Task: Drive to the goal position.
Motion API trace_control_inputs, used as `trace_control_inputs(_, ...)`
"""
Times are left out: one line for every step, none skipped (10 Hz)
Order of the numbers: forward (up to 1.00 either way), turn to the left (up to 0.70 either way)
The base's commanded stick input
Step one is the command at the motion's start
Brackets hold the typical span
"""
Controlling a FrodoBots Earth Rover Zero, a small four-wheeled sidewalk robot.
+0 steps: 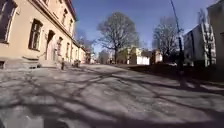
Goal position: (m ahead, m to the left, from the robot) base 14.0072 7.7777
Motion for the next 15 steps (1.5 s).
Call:
trace_control_inputs(0.85, 0.0)
trace_control_inputs(0.85, 0.07)
trace_control_inputs(0.85, 0.34)
trace_control_inputs(0.85, 0.34)
trace_control_inputs(0.85, 0.34)
trace_control_inputs(0.85, 0.34)
trace_control_inputs(0.85, 0.22)
trace_control_inputs(0.85, 0.08)
trace_control_inputs(0.85, 0.0)
trace_control_inputs(0.85, 0.0)
trace_control_inputs(0.85, 0.0)
trace_control_inputs(0.85, 0.0)
trace_control_inputs(0.85, 0.0)
trace_control_inputs(0.85, 0.0)
trace_control_inputs(0.85, 0.0)
